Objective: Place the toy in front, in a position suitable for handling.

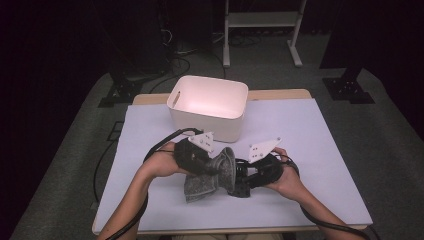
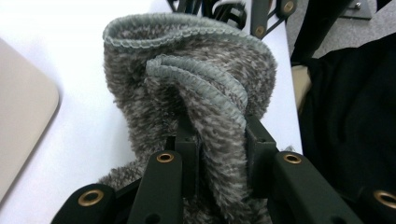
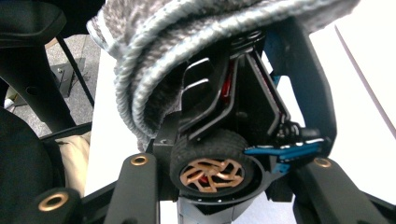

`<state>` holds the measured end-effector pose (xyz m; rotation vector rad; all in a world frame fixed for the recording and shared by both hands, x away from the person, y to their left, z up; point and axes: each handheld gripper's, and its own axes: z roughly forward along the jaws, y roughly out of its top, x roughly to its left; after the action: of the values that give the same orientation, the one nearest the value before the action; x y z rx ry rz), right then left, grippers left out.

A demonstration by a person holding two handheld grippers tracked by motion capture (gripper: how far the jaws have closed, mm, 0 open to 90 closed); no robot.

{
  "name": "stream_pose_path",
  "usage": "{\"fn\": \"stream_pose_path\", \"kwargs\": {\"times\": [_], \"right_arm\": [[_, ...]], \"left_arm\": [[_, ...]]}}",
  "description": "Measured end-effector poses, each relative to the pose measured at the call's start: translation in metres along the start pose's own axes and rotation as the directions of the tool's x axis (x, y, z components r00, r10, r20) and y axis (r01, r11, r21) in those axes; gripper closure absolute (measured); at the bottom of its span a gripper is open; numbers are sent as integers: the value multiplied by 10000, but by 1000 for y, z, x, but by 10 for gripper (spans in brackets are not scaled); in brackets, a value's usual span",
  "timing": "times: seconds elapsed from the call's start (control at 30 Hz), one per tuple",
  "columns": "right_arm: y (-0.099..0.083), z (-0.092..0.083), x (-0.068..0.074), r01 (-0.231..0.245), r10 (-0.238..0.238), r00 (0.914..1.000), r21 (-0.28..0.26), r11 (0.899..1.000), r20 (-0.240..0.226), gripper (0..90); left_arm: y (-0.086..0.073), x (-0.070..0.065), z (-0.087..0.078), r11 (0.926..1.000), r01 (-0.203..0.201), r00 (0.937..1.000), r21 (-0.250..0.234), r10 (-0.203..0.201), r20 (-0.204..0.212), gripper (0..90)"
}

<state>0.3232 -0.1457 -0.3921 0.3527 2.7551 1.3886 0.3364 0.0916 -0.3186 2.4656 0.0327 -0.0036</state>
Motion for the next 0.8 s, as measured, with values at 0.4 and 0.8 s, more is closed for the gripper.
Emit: {"fn": "stream_pose_path", "kwargs": {"times": [0.4, 0.8], "right_arm": [[4, 5, 4, 256, -256, 9997, -17, 9997, -27, 559], [-6, -9, -3, -146, 146, 9999, 55, 9999, -21, 556]], "left_arm": [[45, -4, 3, 9946, -1037, 9945, 14, 1037, 129, 722], [25, 2, 6, 9992, -401, 9992, 41, 401, 84, 723]]}}
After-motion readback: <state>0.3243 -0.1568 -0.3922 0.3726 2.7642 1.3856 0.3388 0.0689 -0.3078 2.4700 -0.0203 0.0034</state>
